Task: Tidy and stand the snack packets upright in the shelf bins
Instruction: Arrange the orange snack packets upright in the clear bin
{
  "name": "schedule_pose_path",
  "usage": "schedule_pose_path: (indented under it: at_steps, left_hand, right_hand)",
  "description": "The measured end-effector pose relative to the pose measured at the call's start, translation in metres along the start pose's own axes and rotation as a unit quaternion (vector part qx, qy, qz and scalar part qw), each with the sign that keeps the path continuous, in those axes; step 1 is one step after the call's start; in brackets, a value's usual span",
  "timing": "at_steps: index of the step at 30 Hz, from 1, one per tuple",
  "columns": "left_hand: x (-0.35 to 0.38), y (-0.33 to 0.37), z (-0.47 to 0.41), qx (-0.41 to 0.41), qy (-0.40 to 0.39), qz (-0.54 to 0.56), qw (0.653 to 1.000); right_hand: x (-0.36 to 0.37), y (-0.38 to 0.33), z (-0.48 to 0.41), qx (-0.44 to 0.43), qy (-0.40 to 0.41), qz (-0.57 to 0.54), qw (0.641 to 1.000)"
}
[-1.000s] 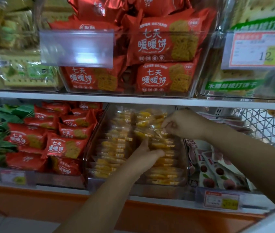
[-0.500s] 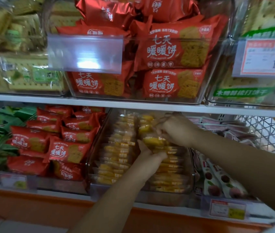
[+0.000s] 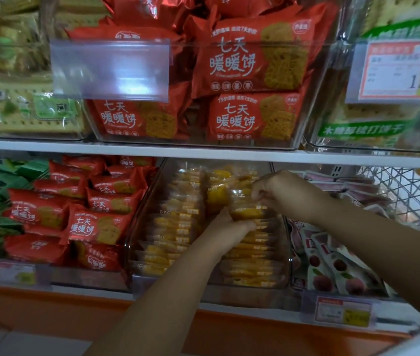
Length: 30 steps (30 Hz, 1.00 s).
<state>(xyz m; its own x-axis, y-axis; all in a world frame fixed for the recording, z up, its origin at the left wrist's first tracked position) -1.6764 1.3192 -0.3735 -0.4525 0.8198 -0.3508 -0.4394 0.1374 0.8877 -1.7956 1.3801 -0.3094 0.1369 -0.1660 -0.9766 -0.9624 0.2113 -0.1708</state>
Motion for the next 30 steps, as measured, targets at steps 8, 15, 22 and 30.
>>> schedule_pose_path:
  at_steps: [8,15,22,30]
  left_hand:
    - [-0.004,0.006,0.001,0.000,-0.009,-0.016,1.000]
    - [-0.001,0.000,0.001,-0.004,0.018,0.021,1.000]
    - [-0.005,0.002,0.003,-0.004,0.026,0.067,0.997]
    - [-0.002,0.009,-0.002,-0.006,0.001,0.034,0.999]
  right_hand:
    - [0.004,0.001,-0.004,0.022,-0.046,0.050,0.997]
    - [0.005,0.014,-0.002,0.037,-0.003,0.070,0.997]
    - [0.008,0.015,-0.026,0.090,-0.061,0.081,0.991]
    - [0.007,0.015,-0.022,0.078,-0.020,0.129,0.988]
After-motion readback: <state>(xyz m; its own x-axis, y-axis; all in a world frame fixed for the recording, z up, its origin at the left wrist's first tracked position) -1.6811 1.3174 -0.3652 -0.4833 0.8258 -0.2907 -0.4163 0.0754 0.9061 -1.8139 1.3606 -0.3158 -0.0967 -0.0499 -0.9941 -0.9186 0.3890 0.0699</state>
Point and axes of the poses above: each hand's wrist, its own z-axis away from the middle knuckle, its own x-axis out of the palm, y = z × x, the point moved 4 cm from there along -z, towards the middle knuckle, and after that the axes turned 5 degrees about x, right-handed, at the moved point
